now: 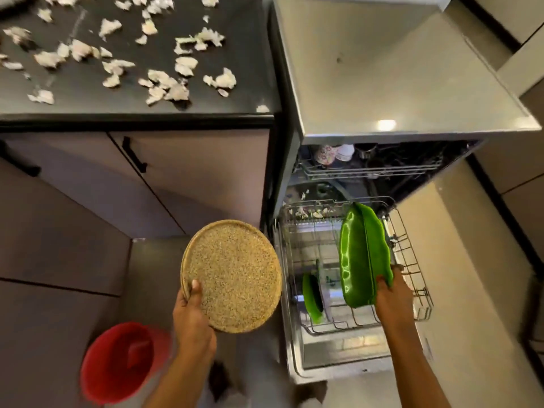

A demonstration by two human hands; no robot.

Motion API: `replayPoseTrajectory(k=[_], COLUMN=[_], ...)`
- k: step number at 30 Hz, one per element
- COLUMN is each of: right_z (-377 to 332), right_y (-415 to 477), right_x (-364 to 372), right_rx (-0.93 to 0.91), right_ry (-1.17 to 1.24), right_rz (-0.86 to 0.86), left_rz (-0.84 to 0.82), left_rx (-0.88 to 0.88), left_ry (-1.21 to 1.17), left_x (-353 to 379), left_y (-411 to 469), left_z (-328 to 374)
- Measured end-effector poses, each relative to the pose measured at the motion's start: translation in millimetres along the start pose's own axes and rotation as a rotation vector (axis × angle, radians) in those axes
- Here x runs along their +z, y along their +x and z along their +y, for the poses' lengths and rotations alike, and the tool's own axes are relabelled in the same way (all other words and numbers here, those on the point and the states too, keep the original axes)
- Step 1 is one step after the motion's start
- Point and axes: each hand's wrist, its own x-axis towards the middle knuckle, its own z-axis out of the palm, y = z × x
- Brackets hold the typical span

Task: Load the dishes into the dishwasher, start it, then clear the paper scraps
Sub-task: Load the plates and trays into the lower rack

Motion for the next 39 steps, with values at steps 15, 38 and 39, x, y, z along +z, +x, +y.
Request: replayPoseTrajectory(k=[15,38,39], right_z=[85,79,79], right_y=[203,212,212], right_x=[195,326,328], right_rx=[-0.237,-0.245,-0.25], right_ry=[-0.293,-0.556,-0.561], right_rz=[-0.313,-0.254,-0.252], left_rz=[0.303,0.175,0.172], left_rx=[0.012,0.01,0.011], left_ry=[-0.069,-0.026,-0.032], left_x=[70,74,74], left_y=[70,170,173], left_z=[-206,-196,-196])
